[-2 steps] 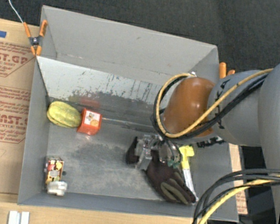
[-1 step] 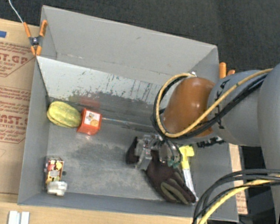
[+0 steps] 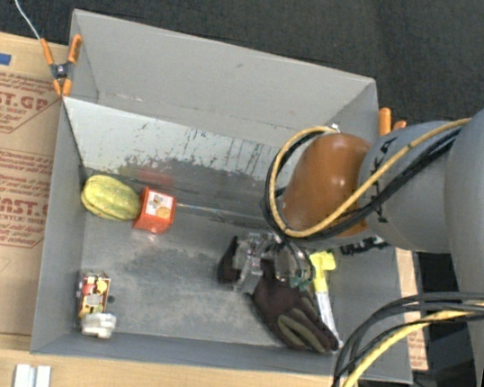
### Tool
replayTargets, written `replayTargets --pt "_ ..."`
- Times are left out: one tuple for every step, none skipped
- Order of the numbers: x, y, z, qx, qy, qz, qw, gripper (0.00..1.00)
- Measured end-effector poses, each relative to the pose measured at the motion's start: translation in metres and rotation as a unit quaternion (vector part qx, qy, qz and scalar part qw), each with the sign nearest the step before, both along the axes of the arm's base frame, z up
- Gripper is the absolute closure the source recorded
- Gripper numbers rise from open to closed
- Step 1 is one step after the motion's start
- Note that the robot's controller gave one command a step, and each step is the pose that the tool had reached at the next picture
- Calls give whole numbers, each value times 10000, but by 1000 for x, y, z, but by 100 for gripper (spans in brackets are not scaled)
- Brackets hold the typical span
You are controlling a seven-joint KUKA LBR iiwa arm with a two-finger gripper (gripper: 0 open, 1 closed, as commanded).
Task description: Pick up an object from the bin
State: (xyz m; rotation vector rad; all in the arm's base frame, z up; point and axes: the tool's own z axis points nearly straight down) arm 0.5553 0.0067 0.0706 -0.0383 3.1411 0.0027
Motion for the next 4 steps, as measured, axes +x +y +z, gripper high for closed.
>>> replayTargets --pt "0 0 0 0 0 1 10000 100" --pt "0 0 0 0 0 0 10000 100" --pt "0 0 0 0 0 1 10000 100" --pt "0 0 0 0 0 1 10000 100"
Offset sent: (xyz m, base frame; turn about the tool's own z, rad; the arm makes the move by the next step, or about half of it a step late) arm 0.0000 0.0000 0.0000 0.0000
